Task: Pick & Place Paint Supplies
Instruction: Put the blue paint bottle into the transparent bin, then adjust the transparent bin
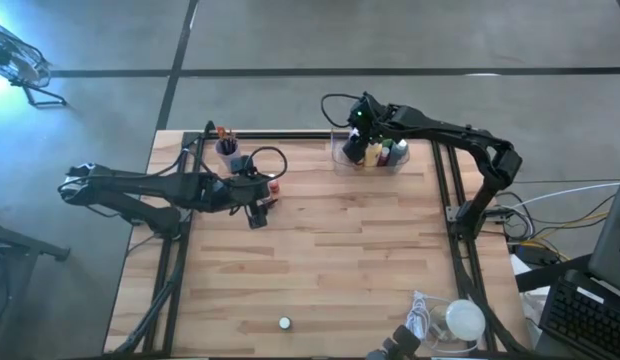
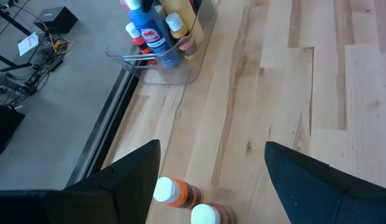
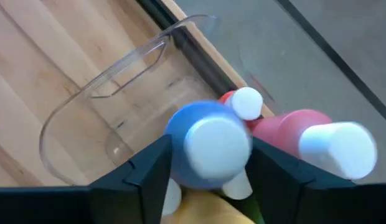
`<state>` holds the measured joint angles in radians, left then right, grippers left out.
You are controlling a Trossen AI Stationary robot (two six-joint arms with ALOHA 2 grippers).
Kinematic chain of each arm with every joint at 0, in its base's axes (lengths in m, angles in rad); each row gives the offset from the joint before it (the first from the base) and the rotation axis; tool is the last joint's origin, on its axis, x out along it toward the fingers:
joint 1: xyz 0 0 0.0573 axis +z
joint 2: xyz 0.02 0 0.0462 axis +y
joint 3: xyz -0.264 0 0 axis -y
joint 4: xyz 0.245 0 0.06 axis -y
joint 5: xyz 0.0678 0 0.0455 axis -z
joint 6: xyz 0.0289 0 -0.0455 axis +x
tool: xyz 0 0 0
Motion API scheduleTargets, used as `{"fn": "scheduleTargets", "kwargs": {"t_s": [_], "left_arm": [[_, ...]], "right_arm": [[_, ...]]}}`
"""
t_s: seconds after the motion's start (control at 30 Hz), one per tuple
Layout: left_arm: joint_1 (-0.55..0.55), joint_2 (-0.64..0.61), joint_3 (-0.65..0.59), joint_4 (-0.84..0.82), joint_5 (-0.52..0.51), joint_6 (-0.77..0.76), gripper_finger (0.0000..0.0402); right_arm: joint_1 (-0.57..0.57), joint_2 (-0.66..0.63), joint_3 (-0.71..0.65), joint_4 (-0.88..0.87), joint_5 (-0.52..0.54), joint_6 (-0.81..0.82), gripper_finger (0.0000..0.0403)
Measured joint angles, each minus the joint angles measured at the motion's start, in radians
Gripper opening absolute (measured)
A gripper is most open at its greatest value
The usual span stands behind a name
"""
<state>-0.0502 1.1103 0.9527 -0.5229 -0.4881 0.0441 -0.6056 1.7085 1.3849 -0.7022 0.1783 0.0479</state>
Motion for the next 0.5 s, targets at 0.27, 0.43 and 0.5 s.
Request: {"fn": "scheduleTargets", "kwargs": {"t_s": [0.27,0.43,0.5], "left_arm": [[0.000,0.000,0.000,0.000,0.000,0.004,0.0292],[0.000,0.000,-0.001,0.000,0.000,0.004,0.0292],[0.000,0.000,-0.001,0.000,0.000,0.004,0.0292]], "right_arm": [[0.002,-0.046,-0.002,0.000,0.004,-0.014,0.0224],[0.006,-0.105,-0.002,-0.001,0.004,-0.026,0.0229],[0.006,-0.145,-0.002,-0.001,0.004,-0.026,0.0225]]}}
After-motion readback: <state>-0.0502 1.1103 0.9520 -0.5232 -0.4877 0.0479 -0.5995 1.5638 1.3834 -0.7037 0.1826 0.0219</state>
